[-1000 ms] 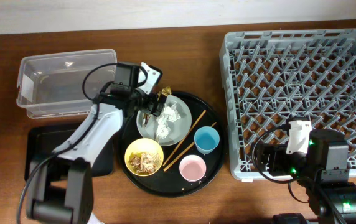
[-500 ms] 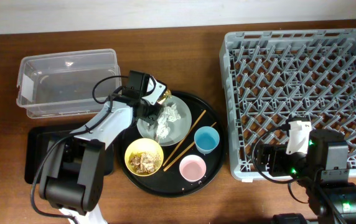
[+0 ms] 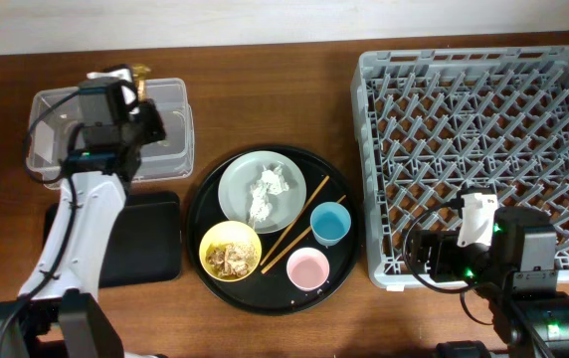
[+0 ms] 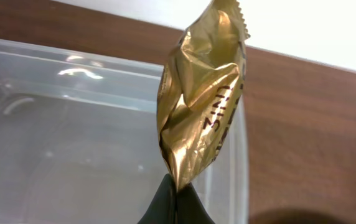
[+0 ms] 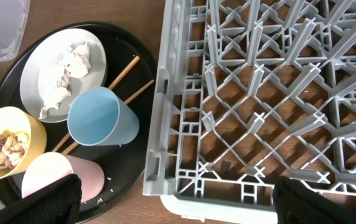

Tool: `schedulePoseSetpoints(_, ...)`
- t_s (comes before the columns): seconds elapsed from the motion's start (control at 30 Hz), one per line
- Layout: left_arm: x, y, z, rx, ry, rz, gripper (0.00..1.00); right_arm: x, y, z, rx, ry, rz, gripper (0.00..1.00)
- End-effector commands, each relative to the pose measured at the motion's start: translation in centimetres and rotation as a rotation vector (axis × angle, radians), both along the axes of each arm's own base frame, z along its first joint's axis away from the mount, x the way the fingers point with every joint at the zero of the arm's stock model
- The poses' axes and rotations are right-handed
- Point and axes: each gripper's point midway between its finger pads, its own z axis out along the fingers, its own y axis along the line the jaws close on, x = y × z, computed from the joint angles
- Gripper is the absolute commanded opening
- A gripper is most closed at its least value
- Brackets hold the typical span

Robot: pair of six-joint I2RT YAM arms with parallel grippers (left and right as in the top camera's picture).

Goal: Sort waste into correct bins and load items into the dishwasher rack
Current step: 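Grasp the gold wrapper from the white plate with left gripper, drop in clear bin, then grasp the white tissue with left gripper and drop it in clear bin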

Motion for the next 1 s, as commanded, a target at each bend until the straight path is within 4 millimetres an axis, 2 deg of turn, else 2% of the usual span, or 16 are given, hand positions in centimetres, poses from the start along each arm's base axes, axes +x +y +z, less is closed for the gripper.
schedulePoseSetpoints(0.0,0.4,2.6,-2.5,-0.034,0.044,0.086,0.14,0.0,0.2,0.5,0.009,-0.012,0.002,0.98)
schedulePoseSetpoints(0.03,0.5,3.0,-3.3,-0.036,0.061,0.095,0.18,0.0,0.2,0.5,0.009,-0.012,0.002,0.99)
schedulePoseSetpoints(0.07,0.6,3.2,-3.6,-0.036,0.062,0.098,0.45,0.0,0.2,0.5,0.009,-0.012,0.002,0.99)
schedulePoseSetpoints(0.1,1.1,3.2,-3.2,-0.034,0.039,0.097,0.65,0.0,0.2,0.5,0.009,-0.011,0.002,0.99)
schedulePoseSetpoints(0.23,1.1,2.4,0.3,-0.044,-0.044,0.067,0.66,-0.1,0.2,0.3,0.008,-0.004,0.002,0.99)
schedulePoseSetpoints(0.27,0.5,0.1,1.9,-0.055,-0.064,-0.034,0.66,-0.1,0.2,0.3,0.008,-0.004,0.002,0.99)
schedulePoseSetpoints(0.33,-0.7,-3.5,2.2,-0.063,-0.034,-0.17,0.68,-0.1,0.2,0.3,0.008,-0.004,0.001,0.99)
schedulePoseSetpoints(0.37,-2.6,-7.7,0.2,-0.041,0.064,-0.34,0.7,-0.1,0.2,0.3,0.009,-0.004,0.001,0.98)
schedulePoseSetpoints(0.5,-6.6,-13.9,-5.3,0.021,0.291,-0.562,0.74,-0.1,0.2,0.3,0.009,-0.002,0.001,0.99)
schedulePoseSetpoints(0.53,-8.0,-15.7,-7.4,0.022,0.373,-0.61,0.74,-0.1,0.2,0.3,0.009,-0.002,0.002,0.99)
schedulePoseSetpoints(0.67,-10.5,-19.2,-13.2,0.038,0.546,-0.704,0.74,-0.1,0.2,0.3,0.009,-0.002,0.001,0.99)
schedulePoseSetpoints(0.73,-11.4,-20.2,-14.8,0.046,0.596,-0.73,0.73,-0.1,0.2,0.3,0.009,-0.002,0.001,0.99)
schedulePoseSetpoints(0.77,-11.7,-20.5,-15.5,0.049,0.614,-0.739,0.7,-0.1,0.2,0.3,0.009,-0.002,0.001,0.99)
schedulePoseSetpoints(0.8,-12.0,-20.7,-16.2,0.052,0.635,-0.746,0.58,-0.1,0.2,0.3,0.009,-0.002,0.001,0.99)
schedulePoseSetpoints(0.9,-12.6,-20.6,-16.9,0.053,0.668,-0.746,0.37,-0.1,0.2,0.3,0.009,-0.002,0.001,0.99)
schedulePoseSetpoints(0.97,-12.8,-20.5,-16.9,0.053,0.677,-0.745,0.07,-0.1,0.2,0.3,0.009,-0.002,0.002,0.99)
